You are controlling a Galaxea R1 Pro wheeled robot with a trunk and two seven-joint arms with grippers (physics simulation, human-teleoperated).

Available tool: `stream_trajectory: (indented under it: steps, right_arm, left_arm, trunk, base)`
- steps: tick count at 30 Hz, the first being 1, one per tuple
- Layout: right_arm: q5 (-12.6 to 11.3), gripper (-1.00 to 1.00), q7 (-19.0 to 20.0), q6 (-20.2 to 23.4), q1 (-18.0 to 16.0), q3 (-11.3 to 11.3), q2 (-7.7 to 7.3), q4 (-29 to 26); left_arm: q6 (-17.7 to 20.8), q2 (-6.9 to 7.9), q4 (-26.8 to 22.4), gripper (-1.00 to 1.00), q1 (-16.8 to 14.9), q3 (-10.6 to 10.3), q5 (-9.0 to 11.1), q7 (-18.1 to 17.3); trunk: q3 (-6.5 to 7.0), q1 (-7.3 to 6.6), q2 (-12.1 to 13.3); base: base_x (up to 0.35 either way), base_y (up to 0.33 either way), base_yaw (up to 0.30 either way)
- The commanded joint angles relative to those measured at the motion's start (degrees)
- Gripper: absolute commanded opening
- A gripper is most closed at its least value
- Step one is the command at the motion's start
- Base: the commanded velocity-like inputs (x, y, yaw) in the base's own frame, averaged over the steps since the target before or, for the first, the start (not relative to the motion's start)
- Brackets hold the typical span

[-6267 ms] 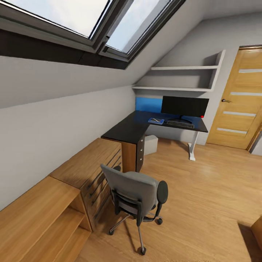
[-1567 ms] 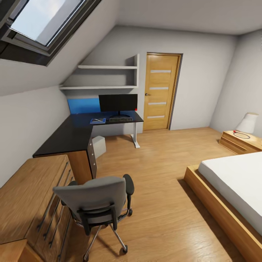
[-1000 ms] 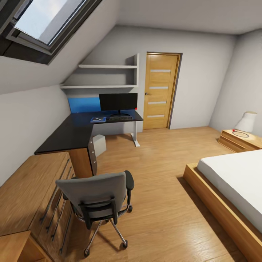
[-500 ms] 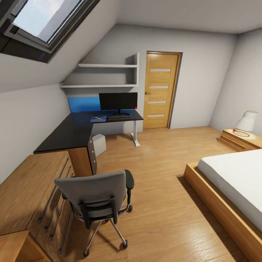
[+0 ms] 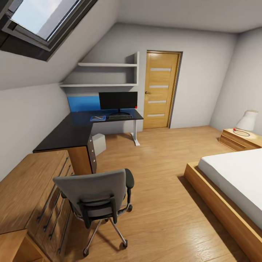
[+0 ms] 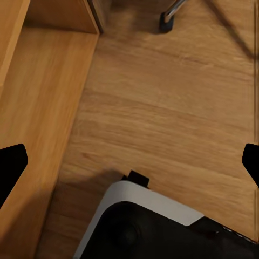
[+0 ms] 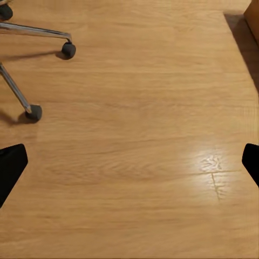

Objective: In the bedroom, organize the workspace by keeping the computer under the desk, ensuring the monitor is on the desk, placing the keyboard on the desk next to the monitor, placing the mouse on the desk next to the keyboard, moving the folder from the swivel chair onto the desk next to the mouse, stacking the notebook on top of the folder with the pen on top of the notebook, and positioning the swivel chair next to the desk.

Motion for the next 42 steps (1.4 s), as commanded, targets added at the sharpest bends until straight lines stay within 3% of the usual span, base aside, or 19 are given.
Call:
stream_trajectory:
  steps: [1, 7, 14, 18, 24, 30, 34, 41, 42]
  right_arm:
    - [-0.3, 1.00, -0.5, 0.6, -0.1, 0.4, -0.01, -1.1]
    - [-0.4, 1.00, -1.7, 8.2, -0.8, 0.3, 0.04, -7.1]
    - [-0.2, 1.00, -2.1, 17.5, -4.2, 0.3, 0.50, -13.6]
    - [0.0, 1.00, -2.1, 22.5, -7.2, 0.3, 2.94, -15.7]
    - [0.1, 1.00, -1.5, 27.5, -11.7, 0.3, 6.21, -15.8]
    - [0.1, 1.00, 1.4, 28.4, -13.2, 0.5, 7.55, -14.5]
    - [-0.1, 1.00, 3.0, 26.7, -13.4, 0.4, 7.81, -13.2]
    - [-0.3, 1.00, 3.5, 17.8, -13.5, 0.5, 8.29, -8.3]
    - [-0.4, 1.00, 3.6, 16.5, -13.5, 0.5, 8.94, -6.1]
  left_arm:
    - [-0.1, -0.13, -0.2, 1.00, -0.3, -0.5, 0.3, 0.5]
    - [2.3, -1.26, -0.4, 1.00, -4.2, -0.5, 0.1, 0.6]
    - [10.2, -1.67, -0.5, 1.00, -10.6, -0.5, 0.1, 0.8]
    - [13.7, -1.74, -0.5, 1.00, -14.9, -0.5, 0.2, 0.9]
    - [15.1, -1.67, -0.4, 1.00, -17.9, -0.4, 0.5, 0.8]
    - [15.1, -1.64, 0.3, 1.00, -18.6, 0.0, 0.7, 0.5]
    - [15.1, -1.55, 0.5, 1.00, -18.8, 0.1, 0.8, 0.4]
    - [15.1, -1.49, 1.6, 1.00, -18.8, 0.1, 0.8, 0.3]
    - [15.0, -1.47, 2.6, 1.00, -18.8, 0.1, 0.8, 0.3]
  trunk:
    - [-0.26, 0.23, -0.5]
    - [-1.34, 1.55, -2.9]
    - [-2.60, 3.09, -5.7]
    - [-3.31, 3.97, -7.3]
    - [-4.39, 5.28, -9.7]
    - [-5.47, 6.60, -12.1]
    - [-6.19, 7.48, -13.7]
    - [-7.44, 9.02, -16.5]
    - [-7.62, 9.24, -16.9]
  base:
    - [0.000, 0.000, 0.000]
    - [0.000, 0.000, 0.000]
    - [0.000, 0.000, 0.000]
    - [0.000, 0.000, 0.000]
    - [0.000, 0.000, 0.000]
    - [0.000, 0.000, 0.000]
    - [0.000, 0.000, 0.000]
    - [0.000, 0.000, 0.000]
    - [0.000, 0.000, 0.004]
